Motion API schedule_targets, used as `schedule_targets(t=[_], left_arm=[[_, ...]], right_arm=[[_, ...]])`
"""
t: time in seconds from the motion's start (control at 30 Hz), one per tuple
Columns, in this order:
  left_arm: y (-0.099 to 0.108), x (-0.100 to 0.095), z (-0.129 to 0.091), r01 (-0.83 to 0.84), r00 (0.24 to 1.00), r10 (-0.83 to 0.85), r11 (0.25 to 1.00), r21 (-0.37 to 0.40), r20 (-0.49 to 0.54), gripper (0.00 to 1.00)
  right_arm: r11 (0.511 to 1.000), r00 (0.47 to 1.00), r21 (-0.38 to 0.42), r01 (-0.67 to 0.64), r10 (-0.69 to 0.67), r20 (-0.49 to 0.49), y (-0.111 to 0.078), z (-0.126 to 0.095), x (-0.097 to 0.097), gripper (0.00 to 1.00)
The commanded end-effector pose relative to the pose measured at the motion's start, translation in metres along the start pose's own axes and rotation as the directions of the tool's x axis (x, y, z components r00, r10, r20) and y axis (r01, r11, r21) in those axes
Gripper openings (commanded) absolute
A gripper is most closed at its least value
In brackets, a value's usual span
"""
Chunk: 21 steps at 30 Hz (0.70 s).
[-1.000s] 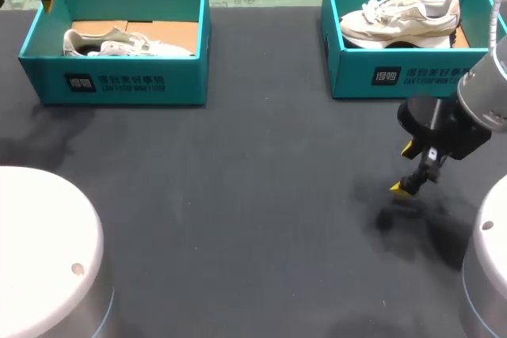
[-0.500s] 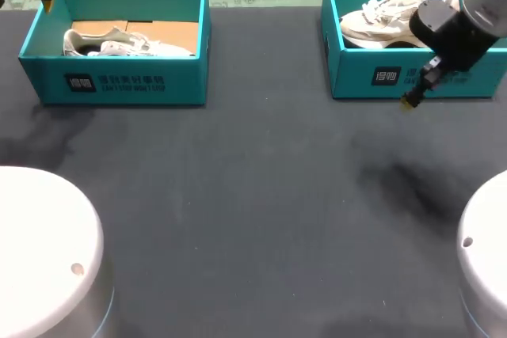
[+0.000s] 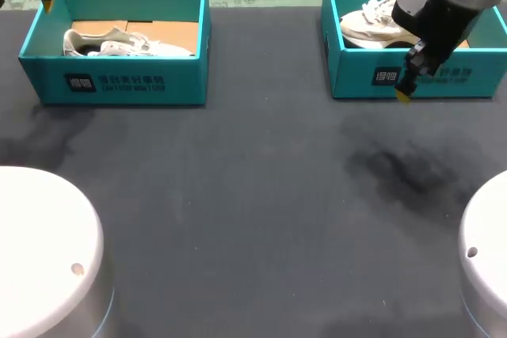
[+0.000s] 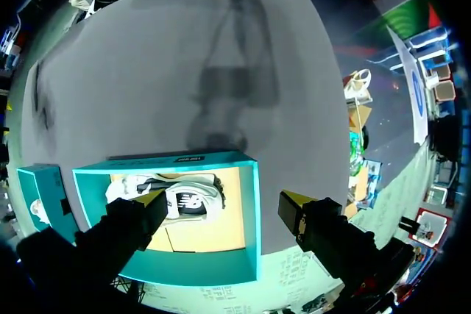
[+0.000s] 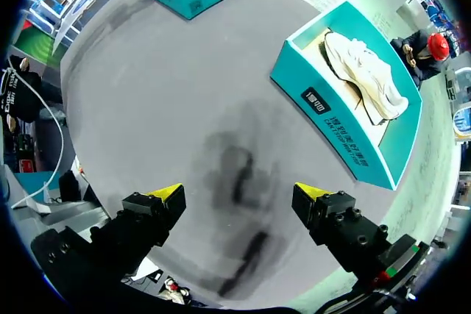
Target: Take the shoe out of the shoebox, open the shoe tongue, remove and reinsert the insole, then place the shoe into the shoebox
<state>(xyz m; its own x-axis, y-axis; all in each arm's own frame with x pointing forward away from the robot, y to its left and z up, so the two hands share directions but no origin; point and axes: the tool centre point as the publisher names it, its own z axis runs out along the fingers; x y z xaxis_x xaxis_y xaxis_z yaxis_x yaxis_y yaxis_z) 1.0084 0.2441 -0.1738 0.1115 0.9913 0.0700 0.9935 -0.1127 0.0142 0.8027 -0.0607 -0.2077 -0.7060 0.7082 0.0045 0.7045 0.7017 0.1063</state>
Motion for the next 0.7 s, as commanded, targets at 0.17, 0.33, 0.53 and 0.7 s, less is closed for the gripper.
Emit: schedule_targets(t=[0.17,0.33,0.53,0.7], left_arm=[[0.0,0.0,0.0,-0.001,1.0,0.001,1.0,-0.001,-0.001,1.0],[0.0,0.0,0.0,-0.001,1.0,0.001,1.0,-0.001,-0.001,1.0],[0.0,0.0,0.0,-0.001,1.0,0.001,1.0,-0.001,-0.001,1.0],[0.0,0.0,0.0,-0.001,1.0,0.001,1.0,-0.001,-0.001,1.0]], right_arm=[[0.944,0.953,0.132,-0.303,0.302,0.032,0.002,-0.007,-0.083,1.0],[0.896,0.909,0.155,-0.417,0.411,0.068,0.005,-0.01,-0.133,1.0],[0.846,0.858,0.141,-0.514,0.506,0.091,0.029,-0.009,-0.187,1.0],[0.831,0.844,0.146,-0.536,0.523,0.121,0.038,-0.011,-0.2,1.0]])
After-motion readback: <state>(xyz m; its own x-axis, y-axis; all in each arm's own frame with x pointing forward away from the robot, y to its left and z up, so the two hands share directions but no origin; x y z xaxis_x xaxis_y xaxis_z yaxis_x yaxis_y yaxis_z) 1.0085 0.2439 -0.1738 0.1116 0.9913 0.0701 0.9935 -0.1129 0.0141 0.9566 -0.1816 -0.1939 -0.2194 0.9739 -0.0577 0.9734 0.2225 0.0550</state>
